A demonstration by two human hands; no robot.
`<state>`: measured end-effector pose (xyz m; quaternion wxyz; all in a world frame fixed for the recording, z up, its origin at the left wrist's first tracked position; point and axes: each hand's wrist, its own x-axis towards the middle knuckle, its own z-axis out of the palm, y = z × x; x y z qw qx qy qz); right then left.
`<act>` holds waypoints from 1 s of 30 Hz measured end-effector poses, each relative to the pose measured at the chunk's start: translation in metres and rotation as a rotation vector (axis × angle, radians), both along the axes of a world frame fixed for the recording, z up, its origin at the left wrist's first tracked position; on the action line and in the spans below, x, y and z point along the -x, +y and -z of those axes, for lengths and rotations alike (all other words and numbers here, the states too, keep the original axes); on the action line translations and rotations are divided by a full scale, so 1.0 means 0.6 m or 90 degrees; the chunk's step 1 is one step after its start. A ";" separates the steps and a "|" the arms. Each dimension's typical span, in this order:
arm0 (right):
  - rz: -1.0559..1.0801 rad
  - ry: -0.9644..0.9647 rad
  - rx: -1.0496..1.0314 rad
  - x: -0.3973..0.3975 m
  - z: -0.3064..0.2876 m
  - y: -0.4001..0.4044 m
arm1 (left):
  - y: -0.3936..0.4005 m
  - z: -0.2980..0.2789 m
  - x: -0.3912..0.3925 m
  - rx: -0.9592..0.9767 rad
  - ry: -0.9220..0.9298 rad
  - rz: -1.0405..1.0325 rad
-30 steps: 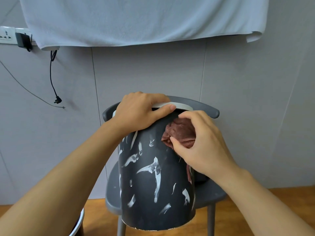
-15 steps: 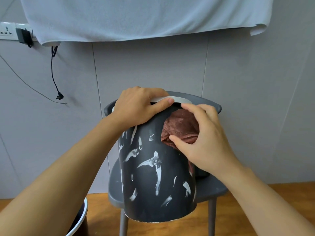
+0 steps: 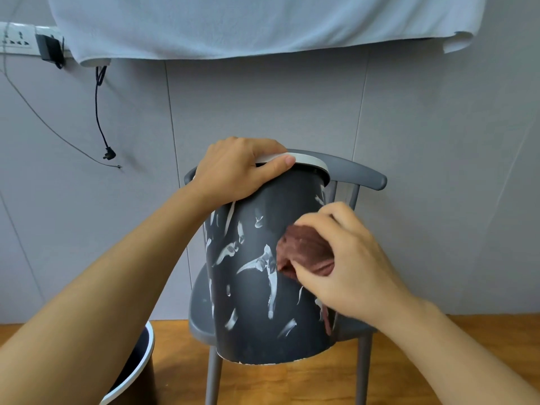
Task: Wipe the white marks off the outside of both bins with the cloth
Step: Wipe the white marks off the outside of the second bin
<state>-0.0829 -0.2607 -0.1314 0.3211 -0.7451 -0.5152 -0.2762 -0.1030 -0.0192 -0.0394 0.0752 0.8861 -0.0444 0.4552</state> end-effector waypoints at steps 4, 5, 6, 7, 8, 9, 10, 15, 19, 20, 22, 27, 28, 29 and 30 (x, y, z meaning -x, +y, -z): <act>0.022 0.063 -0.053 -0.012 -0.013 0.007 | -0.006 -0.001 0.000 -0.028 -0.005 0.006; 0.032 0.050 -0.045 -0.010 -0.010 0.010 | -0.008 -0.001 0.000 -0.030 -0.003 0.007; 0.043 0.036 -0.044 -0.007 -0.006 0.013 | -0.009 -0.002 0.000 -0.032 0.001 0.008; 0.052 0.028 -0.053 -0.003 -0.003 0.016 | -0.010 -0.002 -0.001 -0.034 0.003 0.007; 0.061 0.026 -0.069 0.000 -0.001 0.019 | -0.010 -0.002 -0.001 -0.036 0.005 0.005; 0.073 0.023 -0.082 0.001 0.000 0.021 | -0.009 -0.002 -0.002 -0.035 0.005 0.004; 0.090 0.019 -0.087 0.002 0.000 0.023 | -0.009 -0.002 -0.002 -0.035 0.007 0.003; 0.081 0.004 -0.044 0.015 0.009 0.019 | -0.009 -0.001 -0.006 -0.027 0.009 0.004; 0.017 -0.072 0.114 0.038 0.034 -0.003 | 0.002 -0.002 -0.008 0.006 0.028 0.005; 0.009 -0.091 0.147 0.041 0.040 -0.008 | 0.003 -0.001 -0.007 0.010 0.027 0.008; 0.007 -0.083 0.155 0.038 0.041 -0.013 | 0.001 -0.002 -0.006 0.009 0.024 0.012; 0.059 0.062 -0.041 0.001 0.023 -0.011 | 0.005 -0.004 -0.002 0.029 0.034 0.015; 0.049 0.072 -0.040 -0.002 0.026 -0.012 | 0.006 -0.004 -0.002 0.032 0.035 0.019; 0.034 0.070 -0.019 -0.002 0.034 -0.016 | 0.007 -0.003 -0.001 0.036 0.036 0.022; 0.014 0.061 0.018 0.003 0.042 -0.020 | 0.007 -0.003 -0.001 0.041 0.036 0.024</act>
